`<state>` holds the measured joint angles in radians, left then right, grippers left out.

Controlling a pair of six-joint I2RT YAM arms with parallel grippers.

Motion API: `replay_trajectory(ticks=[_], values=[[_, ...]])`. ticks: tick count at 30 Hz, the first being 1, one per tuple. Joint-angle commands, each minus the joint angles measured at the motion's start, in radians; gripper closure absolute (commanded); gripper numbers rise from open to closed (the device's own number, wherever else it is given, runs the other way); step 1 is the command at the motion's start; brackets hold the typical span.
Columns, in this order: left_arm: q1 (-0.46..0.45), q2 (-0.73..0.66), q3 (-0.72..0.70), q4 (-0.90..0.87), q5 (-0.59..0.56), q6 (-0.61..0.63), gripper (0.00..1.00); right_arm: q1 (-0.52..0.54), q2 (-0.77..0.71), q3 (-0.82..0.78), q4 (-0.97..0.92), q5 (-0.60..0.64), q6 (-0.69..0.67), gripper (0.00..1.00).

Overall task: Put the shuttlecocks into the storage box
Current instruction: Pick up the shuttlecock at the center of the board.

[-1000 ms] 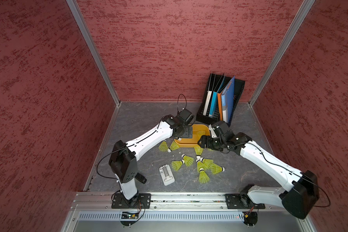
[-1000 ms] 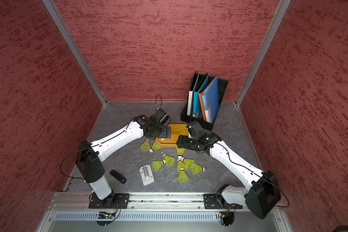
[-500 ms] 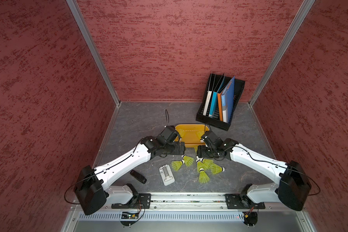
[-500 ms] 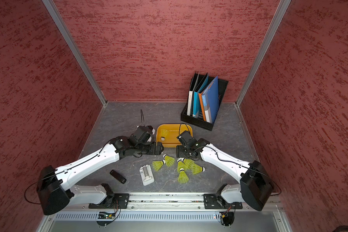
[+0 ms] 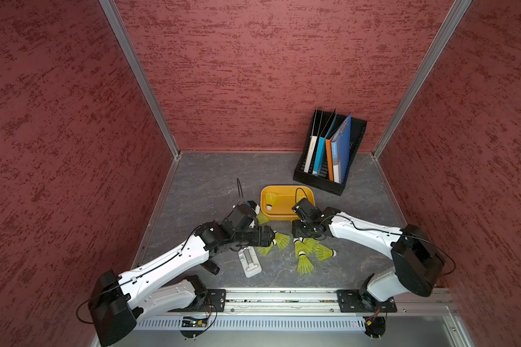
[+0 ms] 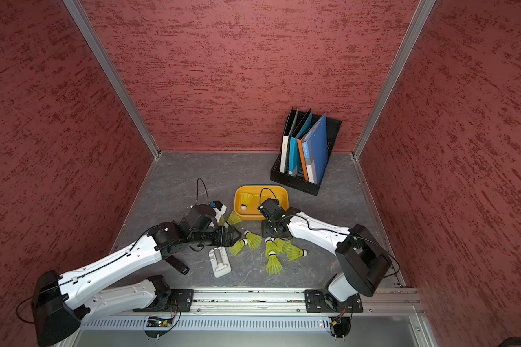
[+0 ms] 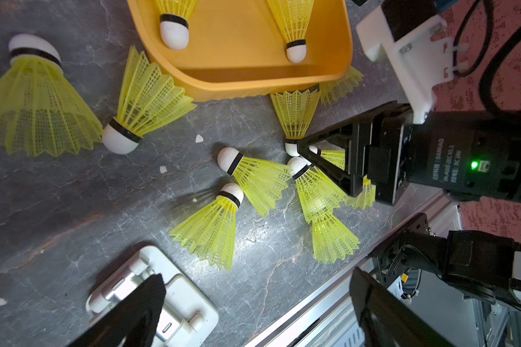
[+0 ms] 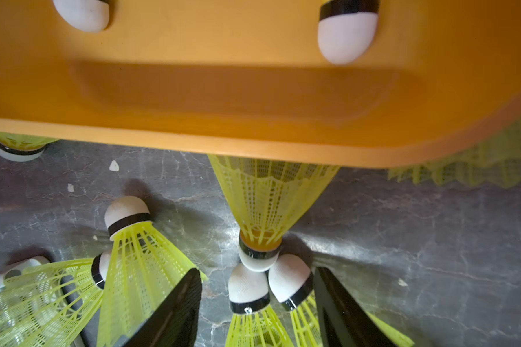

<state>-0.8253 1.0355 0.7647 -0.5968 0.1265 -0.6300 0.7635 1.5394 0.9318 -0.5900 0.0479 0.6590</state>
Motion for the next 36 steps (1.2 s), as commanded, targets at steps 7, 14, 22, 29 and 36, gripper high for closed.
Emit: replay_trajectory(ticks=[7, 14, 22, 29, 36], values=[[-0.010, -0.031, -0.031, 0.049, 0.016, -0.019, 0.00, 0.009, 0.052, -0.013, 0.052, 0.024, 0.022, 0.45], [-0.017, -0.024, -0.022, 0.050, 0.008, -0.018, 0.00, 0.010, 0.076, -0.011, 0.056, 0.014, 0.037, 0.52], [-0.022, -0.014, -0.029, 0.068, 0.012, -0.017, 0.00, 0.009, 0.104, -0.006, 0.067, 0.013, 0.037, 0.58], [-0.024, -0.010, -0.046, 0.089, 0.017, -0.025, 0.00, 0.009, 0.117, -0.002, 0.066, 0.009, 0.039, 0.61], [-0.025, -0.013, -0.048, 0.090, 0.015, -0.023, 0.00, 0.009, 0.126, -0.002, 0.071, 0.002, 0.050, 0.65]])
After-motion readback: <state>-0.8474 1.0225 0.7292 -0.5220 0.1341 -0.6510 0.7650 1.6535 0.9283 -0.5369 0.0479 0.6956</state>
